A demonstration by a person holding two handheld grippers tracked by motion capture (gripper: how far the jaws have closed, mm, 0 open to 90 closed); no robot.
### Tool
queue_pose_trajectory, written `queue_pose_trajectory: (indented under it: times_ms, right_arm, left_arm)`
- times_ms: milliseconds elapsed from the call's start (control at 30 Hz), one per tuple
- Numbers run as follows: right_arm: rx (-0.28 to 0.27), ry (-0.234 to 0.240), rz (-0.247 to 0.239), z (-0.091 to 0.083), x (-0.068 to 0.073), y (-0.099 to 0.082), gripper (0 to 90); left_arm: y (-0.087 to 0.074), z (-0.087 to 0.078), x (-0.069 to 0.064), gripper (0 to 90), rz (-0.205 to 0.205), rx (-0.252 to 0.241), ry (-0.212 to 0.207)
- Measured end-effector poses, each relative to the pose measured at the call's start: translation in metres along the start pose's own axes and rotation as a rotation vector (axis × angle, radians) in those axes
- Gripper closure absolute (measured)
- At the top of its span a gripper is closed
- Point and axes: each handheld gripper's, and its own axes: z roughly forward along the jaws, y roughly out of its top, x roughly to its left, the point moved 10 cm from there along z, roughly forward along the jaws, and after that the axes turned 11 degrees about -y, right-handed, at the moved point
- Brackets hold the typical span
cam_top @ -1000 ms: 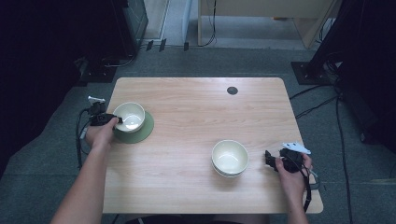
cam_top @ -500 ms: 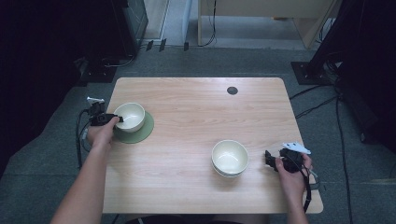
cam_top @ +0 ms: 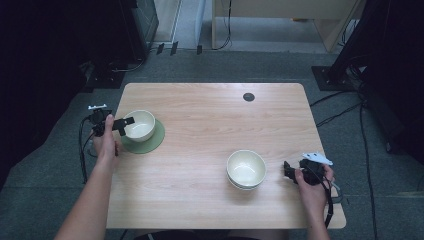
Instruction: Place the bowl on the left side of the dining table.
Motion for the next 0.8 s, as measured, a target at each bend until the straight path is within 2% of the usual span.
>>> queue_pose_trajectory:
  times_ms: [133, 167, 233, 400, 467, 700, 800]
  right_arm:
    - [0.000, 0.000, 0.000, 0.000, 0.000, 0.000, 15.8]
    - [0.000, 0.000, 0.000, 0.000, 0.000, 0.000, 15.8]
    - [-0.001, 0.000, -0.001, 0.000, 0.000, 0.000, 15.8]
    - [0.000, 0.000, 0.000, 0.000, 0.000, 0.000, 15.8]
    - [-0.001, -0.001, -0.001, 0.000, 0.000, 0.000, 15.8]
    - [-0.001, -0.001, -0.001, 0.000, 0.000, 0.000, 15.8]
    - [-0.001, 0.000, -0.001, 0.000, 0.000, 0.000, 15.8]
  left_arm:
    - [0.003, -0.004, -0.001, 10.0, 0.062, -0.057, 0.001]
    - [0.003, -0.004, -0.001, 10.1, 0.062, -0.057, 0.001]
    - [0.006, -0.008, -0.002, 10.1, 0.088, -0.108, 0.005]
    - [0.010, -0.014, -0.004, 13.8, 0.095, -0.152, 0.000]
    - [0.011, -0.019, -0.007, 13.7, 0.127, -0.175, -0.011]
    - [0.007, -0.029, -0.007, 13.7, 0.144, -0.196, -0.007]
    - [0.001, -0.035, -0.007, 13.7, 0.179, -0.208, 0.001]
